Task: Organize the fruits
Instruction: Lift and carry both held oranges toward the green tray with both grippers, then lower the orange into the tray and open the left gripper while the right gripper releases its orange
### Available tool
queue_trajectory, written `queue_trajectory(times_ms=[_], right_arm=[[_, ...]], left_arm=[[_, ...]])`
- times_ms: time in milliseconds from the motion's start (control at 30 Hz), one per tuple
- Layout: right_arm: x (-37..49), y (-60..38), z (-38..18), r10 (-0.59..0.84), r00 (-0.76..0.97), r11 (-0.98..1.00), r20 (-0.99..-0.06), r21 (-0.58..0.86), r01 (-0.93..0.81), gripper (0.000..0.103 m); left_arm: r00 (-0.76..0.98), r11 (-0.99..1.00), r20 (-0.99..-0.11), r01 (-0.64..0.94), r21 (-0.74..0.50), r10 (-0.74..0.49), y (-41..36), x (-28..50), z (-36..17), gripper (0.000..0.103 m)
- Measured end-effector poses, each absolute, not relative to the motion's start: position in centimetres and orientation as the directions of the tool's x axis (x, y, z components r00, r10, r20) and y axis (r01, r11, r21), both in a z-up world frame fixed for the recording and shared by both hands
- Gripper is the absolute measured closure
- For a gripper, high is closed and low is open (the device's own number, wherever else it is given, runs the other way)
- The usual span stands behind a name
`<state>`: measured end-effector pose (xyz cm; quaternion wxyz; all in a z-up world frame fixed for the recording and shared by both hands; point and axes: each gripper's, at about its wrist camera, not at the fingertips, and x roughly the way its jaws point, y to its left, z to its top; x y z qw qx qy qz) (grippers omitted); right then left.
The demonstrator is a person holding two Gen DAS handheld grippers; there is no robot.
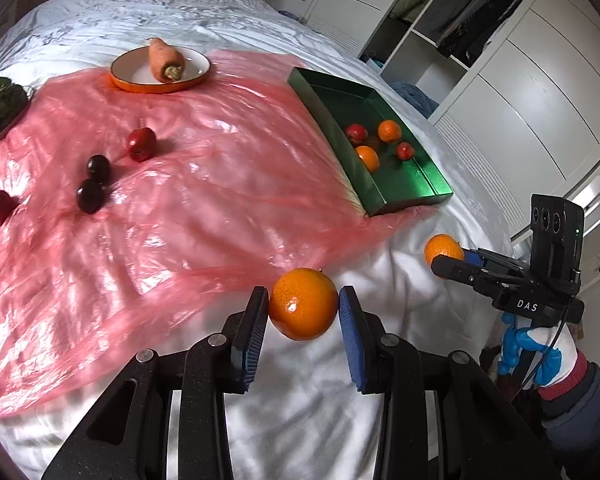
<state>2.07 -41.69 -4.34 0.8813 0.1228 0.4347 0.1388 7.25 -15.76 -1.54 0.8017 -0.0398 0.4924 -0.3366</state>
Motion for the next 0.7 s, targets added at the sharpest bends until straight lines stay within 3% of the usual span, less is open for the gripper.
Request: queue_trajectory(times_ms=[700], right_arm=[[5.2,-53.5,-3.2,0.191,0.710,0.947,-0.678,0.317,0.048,0.000]], left_arm=[[0.225,0.649,-0.742,0.678,-0.346,-0.631,-31.7,11.7,0.6,0.072]])
